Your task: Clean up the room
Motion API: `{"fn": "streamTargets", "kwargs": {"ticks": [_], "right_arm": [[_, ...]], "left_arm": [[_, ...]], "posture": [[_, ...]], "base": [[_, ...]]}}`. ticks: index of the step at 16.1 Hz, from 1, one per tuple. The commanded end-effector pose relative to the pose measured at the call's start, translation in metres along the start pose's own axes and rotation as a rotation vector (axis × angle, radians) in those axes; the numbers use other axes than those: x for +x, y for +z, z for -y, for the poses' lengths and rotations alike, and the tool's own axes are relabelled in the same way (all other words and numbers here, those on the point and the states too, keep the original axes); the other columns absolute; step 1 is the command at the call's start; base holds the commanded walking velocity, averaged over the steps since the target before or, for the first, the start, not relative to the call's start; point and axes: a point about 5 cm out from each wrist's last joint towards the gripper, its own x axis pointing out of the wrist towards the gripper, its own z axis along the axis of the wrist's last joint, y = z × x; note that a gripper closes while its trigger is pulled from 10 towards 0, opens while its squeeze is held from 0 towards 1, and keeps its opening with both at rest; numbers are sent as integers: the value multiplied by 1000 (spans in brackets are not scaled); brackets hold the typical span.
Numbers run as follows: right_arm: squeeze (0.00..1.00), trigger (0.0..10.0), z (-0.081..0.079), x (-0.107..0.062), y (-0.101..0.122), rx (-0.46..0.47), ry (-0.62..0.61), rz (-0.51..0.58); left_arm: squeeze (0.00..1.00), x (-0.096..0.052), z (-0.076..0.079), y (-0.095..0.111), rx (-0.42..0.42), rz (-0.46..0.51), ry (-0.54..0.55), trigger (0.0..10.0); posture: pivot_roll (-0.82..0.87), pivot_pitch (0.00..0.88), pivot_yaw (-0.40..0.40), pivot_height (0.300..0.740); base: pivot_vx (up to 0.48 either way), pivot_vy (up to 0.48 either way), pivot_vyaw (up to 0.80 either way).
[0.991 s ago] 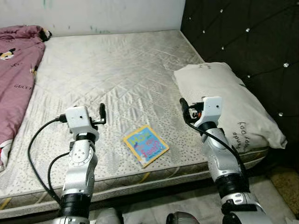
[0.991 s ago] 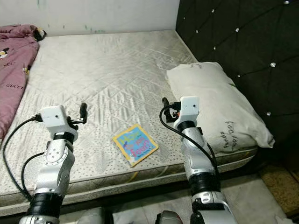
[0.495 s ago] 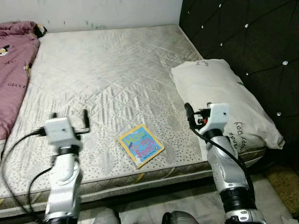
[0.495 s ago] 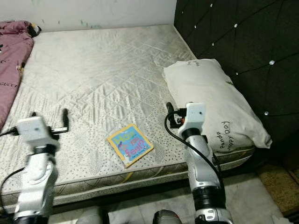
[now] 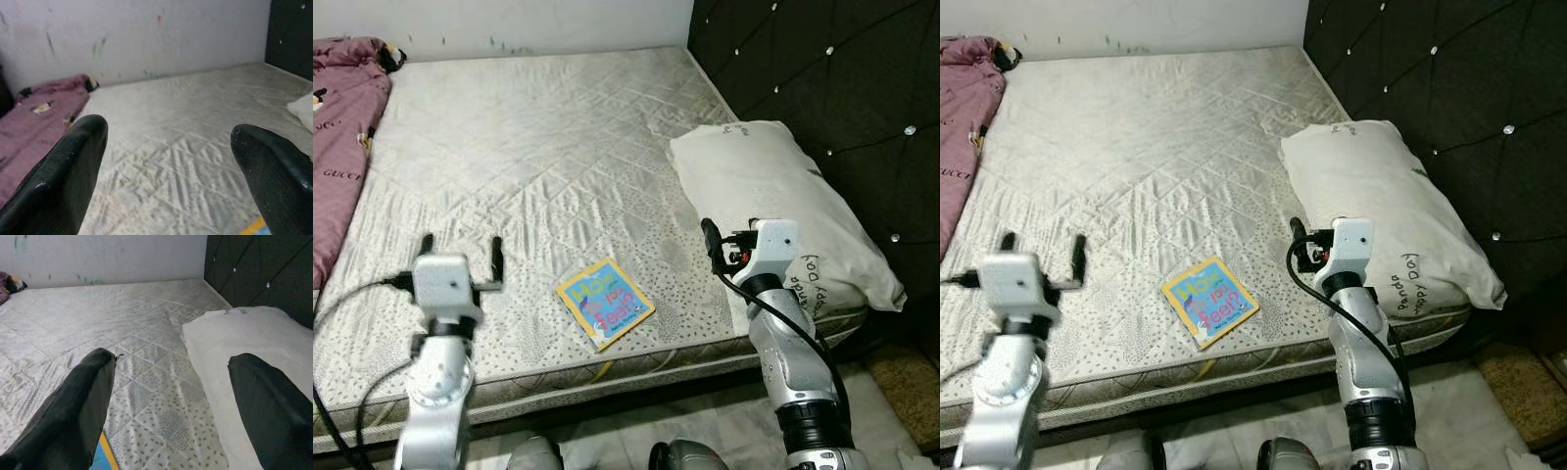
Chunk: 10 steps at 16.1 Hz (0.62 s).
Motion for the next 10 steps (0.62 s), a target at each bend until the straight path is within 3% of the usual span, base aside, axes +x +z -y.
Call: {"fn": "streamTargets", "kwargs": {"ticks": [1, 4, 10], "right_arm": [[0, 10000, 4, -2, 1, 6, -17, -7], [0, 10000, 4, 0, 2, -9, -11, -12], [0, 10000, 1, 0, 3, -25, 10, -9]], "left_arm": [[0, -1, 4, 2, -17, 0, -6, 10000], [0, 4, 2, 4, -21, -3, 42, 10000], [0, 5, 0, 3, -40, -16, 60, 10000]], "posture": [[-20, 79, -21, 740], [-18, 79, -27, 740], [-18, 87, -24, 740]], "base": [[0, 0, -800], [0, 0, -800], [0, 0, 0]]}}
